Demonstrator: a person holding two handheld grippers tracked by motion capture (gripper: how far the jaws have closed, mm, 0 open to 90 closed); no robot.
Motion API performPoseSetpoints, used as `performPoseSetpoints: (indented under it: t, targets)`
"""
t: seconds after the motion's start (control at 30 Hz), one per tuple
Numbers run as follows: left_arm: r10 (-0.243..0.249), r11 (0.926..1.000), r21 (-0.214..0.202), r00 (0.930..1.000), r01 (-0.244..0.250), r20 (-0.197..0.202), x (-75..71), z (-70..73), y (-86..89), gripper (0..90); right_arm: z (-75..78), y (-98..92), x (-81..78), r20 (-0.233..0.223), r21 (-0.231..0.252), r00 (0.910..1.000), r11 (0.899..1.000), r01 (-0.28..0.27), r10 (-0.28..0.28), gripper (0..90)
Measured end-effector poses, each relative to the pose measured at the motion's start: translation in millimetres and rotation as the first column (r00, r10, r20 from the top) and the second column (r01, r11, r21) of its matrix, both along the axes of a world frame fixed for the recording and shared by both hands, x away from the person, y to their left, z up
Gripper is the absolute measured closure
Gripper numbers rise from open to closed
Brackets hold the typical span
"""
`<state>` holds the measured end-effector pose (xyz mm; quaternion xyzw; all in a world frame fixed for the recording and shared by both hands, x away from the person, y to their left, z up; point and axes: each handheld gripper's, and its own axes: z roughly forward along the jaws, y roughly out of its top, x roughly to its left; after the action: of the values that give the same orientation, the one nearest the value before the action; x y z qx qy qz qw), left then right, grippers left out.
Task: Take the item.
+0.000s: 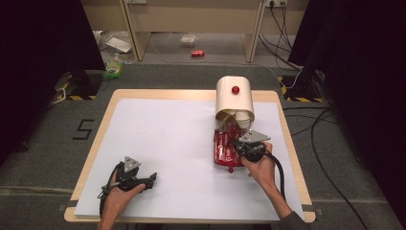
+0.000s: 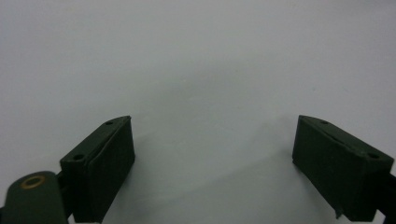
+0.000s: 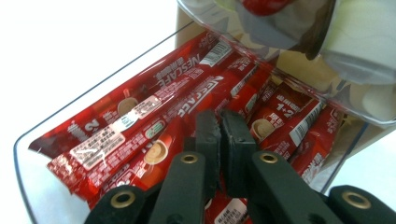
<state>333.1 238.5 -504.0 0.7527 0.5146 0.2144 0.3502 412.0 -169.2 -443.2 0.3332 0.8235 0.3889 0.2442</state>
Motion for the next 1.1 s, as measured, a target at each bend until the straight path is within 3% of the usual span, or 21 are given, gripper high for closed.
performPoseSetpoints:
  t: [0.3,0.43,0.53,0.67,0.77,0.87,1.1]
  targets:
    - [0.001,1.0,-0.003,1.0,-0.001,0.0,-0.1,0.0,0.3,12.3,11.0,-6.5,-8.5,0.01,-0.053,0.999,0.998,-0.042,0.043,88.9]
    - [0.002,1.0,-0.002,1.0,-0.002,0.0,-0.1,0.0,0.2,12.3,13.7,-13.6,-10.6,-0.01,-0.061,0.9992,0.997,-0.04,0.039,87.9]
    - [0.001,1.0,-0.001,1.0,-0.001,0.0,-0.1,0.0,0.2,12.3,9.5,-13.1,-9.3,-0.038,-0.049,0.999,0.998,-0.024,0.023,83.8]
    - [0.001,1.0,-0.001,1.0,-0.001,0.0,-0.2,0.0,0.2,12.3,6.6,-6.7,-9.6,-0.022,-0.102,0.9997,0.995,0.005,-0.008,72.7]
    - [0.001,1.0,-0.002,1.0,-0.001,0.0,-0.1,0.0,0.2,12.3,2.1,-3.7,-9.0,-0.031,-0.103,0.9991,0.994,0.025,-0.028,69.3]
    - [0.002,1.0,-0.001,1.0,-0.002,0.0,-0.2,0.0,0.2,12.3,1.6,-1.3,-10.2,-0.015,-0.126,0.9996,0.992,0.024,-0.026,70.8]
    - [0.002,1.0,-0.003,1.0,-0.002,0.0,-0.1,0.0,0.3,12.3,4.5,-5.2,-9.2,-0.035,-0.085,0.9993,0.996,0.011,-0.014,80.3]
